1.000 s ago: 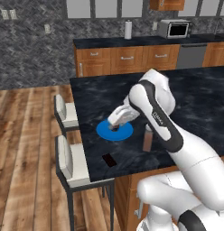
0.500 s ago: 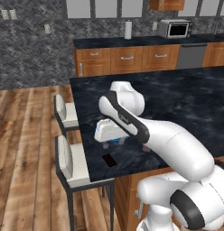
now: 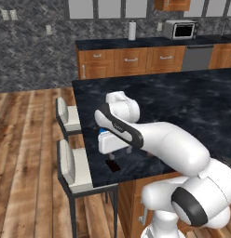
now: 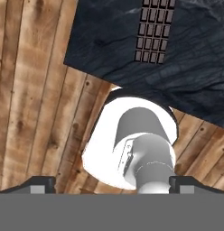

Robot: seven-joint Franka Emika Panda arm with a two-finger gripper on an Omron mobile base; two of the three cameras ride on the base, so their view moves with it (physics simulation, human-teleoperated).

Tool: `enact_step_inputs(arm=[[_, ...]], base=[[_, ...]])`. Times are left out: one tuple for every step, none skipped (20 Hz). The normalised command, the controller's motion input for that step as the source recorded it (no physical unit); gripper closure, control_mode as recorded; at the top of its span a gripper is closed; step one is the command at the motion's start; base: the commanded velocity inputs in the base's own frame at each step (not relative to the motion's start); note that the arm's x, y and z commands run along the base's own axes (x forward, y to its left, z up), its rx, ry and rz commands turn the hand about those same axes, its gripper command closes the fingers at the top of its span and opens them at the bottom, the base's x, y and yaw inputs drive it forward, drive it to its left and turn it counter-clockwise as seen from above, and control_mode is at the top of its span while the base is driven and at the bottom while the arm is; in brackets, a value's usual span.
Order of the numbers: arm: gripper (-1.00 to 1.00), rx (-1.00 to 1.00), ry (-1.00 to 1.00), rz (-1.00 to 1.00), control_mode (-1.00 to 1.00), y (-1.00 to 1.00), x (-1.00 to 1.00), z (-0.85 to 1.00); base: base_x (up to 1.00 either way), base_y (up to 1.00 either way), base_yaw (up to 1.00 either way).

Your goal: Take the cinnamon bottle from the cabinet and place it on the dining table, next to the plate with the cupcake. Then take the chocolate from the dining counter and place it on the cupcake plate.

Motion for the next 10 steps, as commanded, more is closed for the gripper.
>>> enact_step_inputs(arm=[[-1.00, -0.01, 0.00, 0.00, -1.00, -0.05, -0.15, -0.20], [-1.00, 0.00, 0.00, 0.00, -1.00, -0.11, -0.16, -0.19], [-1.00, 0.00, 0.00, 0.00, -1.00, -0.26, 0.00, -0.21], [-1.00, 0.00, 0.00, 0.00, -1.00, -0.08, 0.00, -0.24], [-1.00, 0.00, 0.00, 0.00, -1.00, -0.04, 0.00, -0.38], [-1.00, -0.02, 0.00, 0.00, -1.00, -0.09, 0.00, -0.31], [-1.00, -0.07, 0.00, 0.00, -1.00, -0.12, 0.00, -0.21], [-1.00, -0.10, 0.00, 0.00, -1.00, 0.00, 0.00, -0.36], [-1.00, -0.06, 0.00, 0.00, -1.00, 0.00, 0.00, -0.44], [-1.00, -0.08, 0.00, -0.01, -1.00, 0.00, 0.00, -0.41]], base=[[0.00, 0.00, 0.00], [0.00, 0.00, 0.00], [0.00, 0.00, 0.00], [0.00, 0.00, 0.00], [0.00, 0.00, 0.00], [0.00, 0.00, 0.00], [0.00, 0.00, 0.00], [0.00, 0.00, 0.00], [0.00, 0.00, 0.00], [0.00, 0.00, 0.00]])
